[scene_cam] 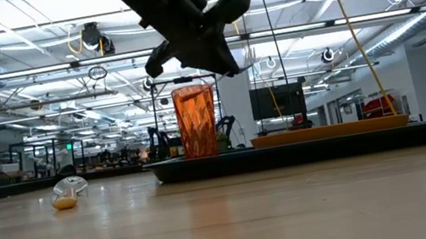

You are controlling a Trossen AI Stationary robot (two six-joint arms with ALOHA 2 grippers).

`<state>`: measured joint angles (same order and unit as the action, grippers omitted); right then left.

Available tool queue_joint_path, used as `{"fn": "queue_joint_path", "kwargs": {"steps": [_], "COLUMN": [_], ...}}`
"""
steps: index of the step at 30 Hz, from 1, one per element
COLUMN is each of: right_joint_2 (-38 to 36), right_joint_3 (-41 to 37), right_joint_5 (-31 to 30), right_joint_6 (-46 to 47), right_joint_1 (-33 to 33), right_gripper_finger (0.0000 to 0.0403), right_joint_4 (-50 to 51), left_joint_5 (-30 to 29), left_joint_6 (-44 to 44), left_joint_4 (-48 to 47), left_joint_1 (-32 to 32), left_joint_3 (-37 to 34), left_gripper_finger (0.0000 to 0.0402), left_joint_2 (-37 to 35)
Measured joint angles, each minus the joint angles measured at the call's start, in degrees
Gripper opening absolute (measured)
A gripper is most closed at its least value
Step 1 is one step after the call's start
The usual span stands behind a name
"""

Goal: Pick and place plate/cup/fork/spoon on tray
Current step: Put the orange fork on the black serving tray to the left of the orange plate

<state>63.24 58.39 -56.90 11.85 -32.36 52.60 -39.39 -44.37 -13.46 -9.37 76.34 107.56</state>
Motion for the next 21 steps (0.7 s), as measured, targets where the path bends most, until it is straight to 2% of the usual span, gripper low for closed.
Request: {"fn": "queue_joint_path", "kwargs": {"steps": [8, 15, 21], "right_joint_2": [0.0, -0.04, -0.79], "right_joint_3": [0.0, -0.4, -5.1], "right_joint_5": [-2.14, -3.15, -3.84], "right_joint_6": [-2.12, -0.74, -4.09], "right_joint_1": [0.0, 0.02, 0.02], "right_gripper_finger": [0.013, 0.013, 0.013], "right_joint_4": [-0.27, -0.95, -4.36], "left_joint_5": [-6.33, -7.54, -8.6], "left_joint_6": [-5.37, -10.16, -15.98], "left_joint_4": [0.92, 3.69, 5.09], "left_joint_1": [1.55, 2.37, 2.65], "left_joint_3": [-0.02, 0.0, 0.04], "left_gripper_finger": [0.0012, 0.0011, 0.0013], "left_joint_2": [2.23, 5.92, 10.48]}}
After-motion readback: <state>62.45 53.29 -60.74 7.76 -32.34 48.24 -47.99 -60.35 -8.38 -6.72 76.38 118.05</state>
